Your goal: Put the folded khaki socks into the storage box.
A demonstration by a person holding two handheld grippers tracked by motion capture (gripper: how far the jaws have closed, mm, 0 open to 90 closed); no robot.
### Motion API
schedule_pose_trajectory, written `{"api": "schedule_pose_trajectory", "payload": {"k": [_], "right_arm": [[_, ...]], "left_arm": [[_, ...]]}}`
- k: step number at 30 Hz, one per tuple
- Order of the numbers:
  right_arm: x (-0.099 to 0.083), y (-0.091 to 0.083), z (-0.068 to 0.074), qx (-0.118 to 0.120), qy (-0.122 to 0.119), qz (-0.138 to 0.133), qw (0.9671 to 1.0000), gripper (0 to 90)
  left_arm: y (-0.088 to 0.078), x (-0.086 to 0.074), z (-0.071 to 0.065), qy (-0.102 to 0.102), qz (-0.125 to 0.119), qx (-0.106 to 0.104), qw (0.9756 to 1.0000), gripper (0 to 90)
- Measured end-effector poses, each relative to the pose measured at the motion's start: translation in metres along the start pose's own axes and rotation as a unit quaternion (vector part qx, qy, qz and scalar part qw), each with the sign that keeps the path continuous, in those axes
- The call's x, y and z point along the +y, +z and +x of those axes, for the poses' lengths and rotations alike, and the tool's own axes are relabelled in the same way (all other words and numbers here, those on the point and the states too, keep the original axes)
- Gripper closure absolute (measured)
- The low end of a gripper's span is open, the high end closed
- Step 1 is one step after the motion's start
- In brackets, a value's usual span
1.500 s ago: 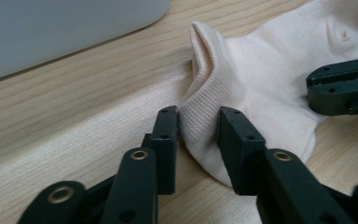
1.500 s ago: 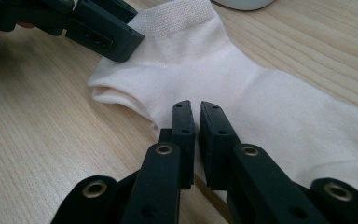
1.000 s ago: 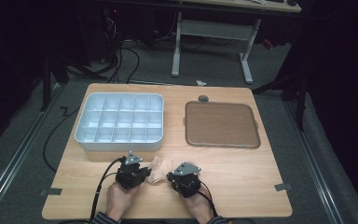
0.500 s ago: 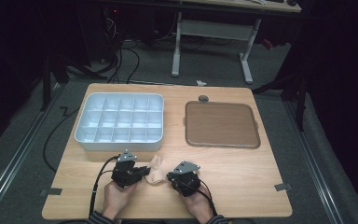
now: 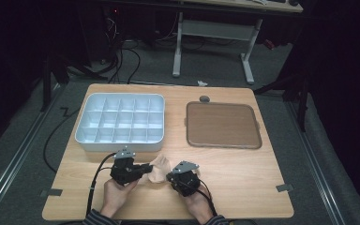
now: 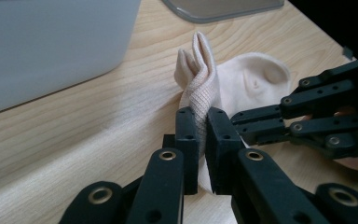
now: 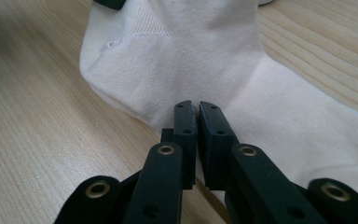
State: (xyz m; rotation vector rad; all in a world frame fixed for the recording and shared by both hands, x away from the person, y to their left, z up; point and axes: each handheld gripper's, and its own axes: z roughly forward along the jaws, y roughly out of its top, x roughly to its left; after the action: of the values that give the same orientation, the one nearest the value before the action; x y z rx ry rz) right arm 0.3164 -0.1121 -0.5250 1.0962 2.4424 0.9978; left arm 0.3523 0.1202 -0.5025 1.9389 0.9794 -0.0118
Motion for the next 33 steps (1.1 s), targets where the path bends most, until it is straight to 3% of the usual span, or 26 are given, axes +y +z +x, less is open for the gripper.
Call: {"api": "schedule_pose_trajectory", "payload": {"k": [7,15,22,24,27,33], "right_arm": [[0.000,0.002,0.001,0.005,0.005,-0.007,1.0000,86.9],[0.009,0.009,0.008,0.019,-0.008,0.001,0.9998,88.0],[0.017,0.016,0.011,0.033,-0.011,0.005,0.9994,88.4],[0.019,0.018,0.010,0.038,-0.009,0.010,0.9992,88.4],[0.021,0.019,0.011,0.038,-0.011,0.009,0.9992,88.3],[0.023,0.023,0.012,0.044,-0.011,0.006,0.9989,86.7]], "left_arm": [[-0.005,0.006,-0.007,0.014,-0.002,-0.003,0.9999,84.9],[-0.011,0.006,-0.009,0.025,-0.018,-0.007,0.9995,84.9],[-0.008,0.005,-0.001,0.011,-0.030,-0.026,0.9991,84.9],[-0.007,0.006,0.001,0.008,-0.031,-0.027,0.9991,84.8],[-0.007,0.003,-0.004,0.021,-0.030,-0.024,0.9991,84.8],[-0.007,0.004,-0.002,0.015,-0.022,-0.020,0.9994,84.8]]}}
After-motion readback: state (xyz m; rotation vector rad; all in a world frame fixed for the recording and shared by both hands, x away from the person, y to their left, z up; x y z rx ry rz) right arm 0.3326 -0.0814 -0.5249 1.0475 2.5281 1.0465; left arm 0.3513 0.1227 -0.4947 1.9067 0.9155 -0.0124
